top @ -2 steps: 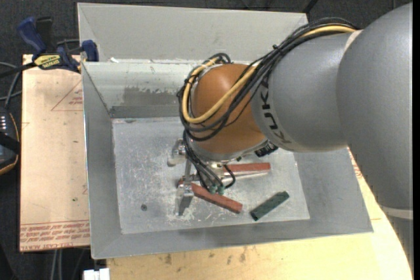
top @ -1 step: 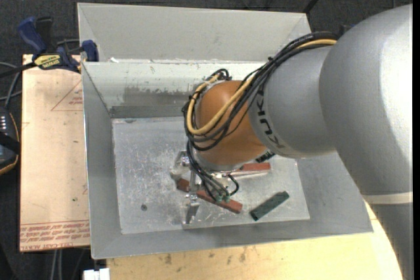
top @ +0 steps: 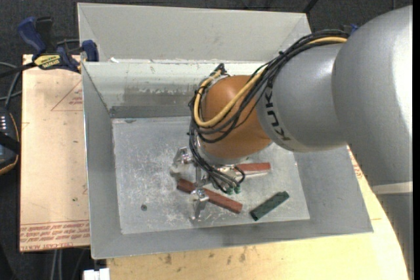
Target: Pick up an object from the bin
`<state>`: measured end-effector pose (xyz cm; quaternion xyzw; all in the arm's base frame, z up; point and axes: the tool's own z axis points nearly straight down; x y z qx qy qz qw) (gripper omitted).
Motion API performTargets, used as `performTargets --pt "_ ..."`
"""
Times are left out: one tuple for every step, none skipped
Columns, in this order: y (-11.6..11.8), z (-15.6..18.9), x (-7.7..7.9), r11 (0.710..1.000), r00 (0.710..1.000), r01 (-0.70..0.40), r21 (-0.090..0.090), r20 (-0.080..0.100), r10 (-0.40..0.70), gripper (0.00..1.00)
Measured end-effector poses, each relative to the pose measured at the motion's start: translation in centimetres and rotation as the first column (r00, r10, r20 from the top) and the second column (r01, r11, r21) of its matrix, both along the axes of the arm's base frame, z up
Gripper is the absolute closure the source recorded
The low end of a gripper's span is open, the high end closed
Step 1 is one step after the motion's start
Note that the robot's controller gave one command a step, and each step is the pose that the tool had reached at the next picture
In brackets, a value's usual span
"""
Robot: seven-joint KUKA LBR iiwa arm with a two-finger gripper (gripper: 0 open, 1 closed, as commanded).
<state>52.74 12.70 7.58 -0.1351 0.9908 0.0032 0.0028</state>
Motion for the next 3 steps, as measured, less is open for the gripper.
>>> performTargets --pt "-3.4 0.2 2.3 0.967 0.967 0.256 0.006 -0.004 -0.256 1.0" --pt "-3.4 0.2 2.3 0.966 0.966 0.257 0.006 -0.003 -0.257 1.0" --pt "-4.6 14.3 2.1 0.978 0.978 0.211 -0.005 -0.001 -0.211 1.0"
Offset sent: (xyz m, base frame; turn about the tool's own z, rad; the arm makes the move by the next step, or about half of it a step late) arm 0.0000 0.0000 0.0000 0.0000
